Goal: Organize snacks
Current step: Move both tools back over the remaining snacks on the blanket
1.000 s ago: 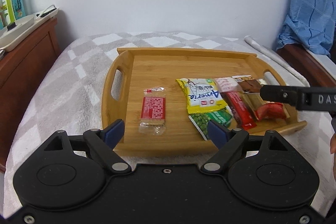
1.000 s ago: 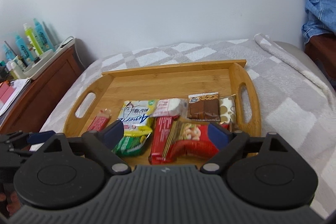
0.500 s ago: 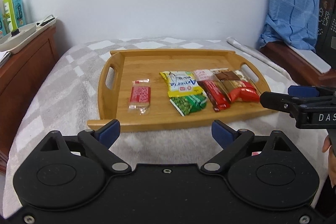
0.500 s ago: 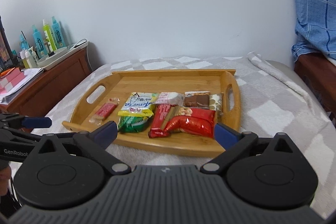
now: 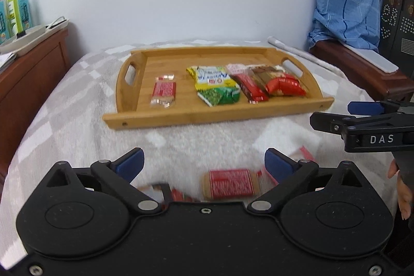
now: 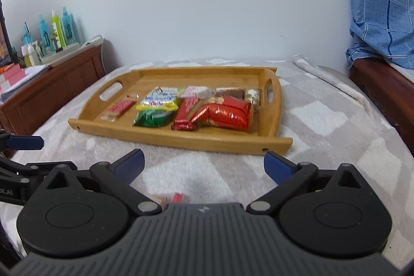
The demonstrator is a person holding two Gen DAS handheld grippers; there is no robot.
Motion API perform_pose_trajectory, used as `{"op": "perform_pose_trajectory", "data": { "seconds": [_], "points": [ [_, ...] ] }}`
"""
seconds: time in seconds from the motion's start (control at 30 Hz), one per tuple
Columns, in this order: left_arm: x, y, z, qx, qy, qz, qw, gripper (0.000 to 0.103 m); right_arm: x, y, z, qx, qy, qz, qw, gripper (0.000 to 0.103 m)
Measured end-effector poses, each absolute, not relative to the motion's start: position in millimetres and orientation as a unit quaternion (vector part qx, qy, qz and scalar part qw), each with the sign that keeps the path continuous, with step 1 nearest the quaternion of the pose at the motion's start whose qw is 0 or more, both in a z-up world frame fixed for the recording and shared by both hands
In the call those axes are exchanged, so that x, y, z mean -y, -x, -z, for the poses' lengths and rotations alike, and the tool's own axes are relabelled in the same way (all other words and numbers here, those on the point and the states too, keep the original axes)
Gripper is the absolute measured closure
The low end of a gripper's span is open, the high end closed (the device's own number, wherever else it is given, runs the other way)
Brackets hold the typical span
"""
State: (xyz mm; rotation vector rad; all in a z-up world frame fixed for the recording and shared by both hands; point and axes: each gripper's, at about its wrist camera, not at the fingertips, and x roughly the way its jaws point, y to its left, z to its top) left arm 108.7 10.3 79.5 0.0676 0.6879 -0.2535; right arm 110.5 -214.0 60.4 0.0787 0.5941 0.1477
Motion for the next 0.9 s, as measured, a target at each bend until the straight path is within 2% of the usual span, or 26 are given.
{"op": "perform_pose_trajectory", "data": {
  "seconds": [0.17,0.3,0.37,0.47,0.63,0.9],
  "points": [
    [-7,-96,-61,-0.347,-0.039,0.113,0.930,0.006,210,-103,-53,-0.296,-0.032,-0.067,0.952,0.000],
    [-7,-87,-50,-0.362,-0.036,0.128,0.923,0.024,202,-98,-48,-0.298,-0.014,-0.068,0.952,0.000],
    [-7,-82,-47,-0.365,-0.036,0.129,0.921,0.028,198,-95,-46,-0.299,-0.003,-0.072,0.951,0.000],
    [-9,-78,-44,-0.367,-0.037,0.124,0.921,0.028,190,-92,-44,-0.300,0.003,-0.098,0.949,0.001],
    [-14,-83,-39,-0.374,-0.044,0.108,0.920,0.028,175,-91,-39,-0.307,0.032,-0.125,0.943,0.010],
    [-19,-91,-31,-0.379,-0.045,0.100,0.919,0.028,166,-92,-32,-0.324,0.035,-0.140,0.935,0.015]
  ]
}}
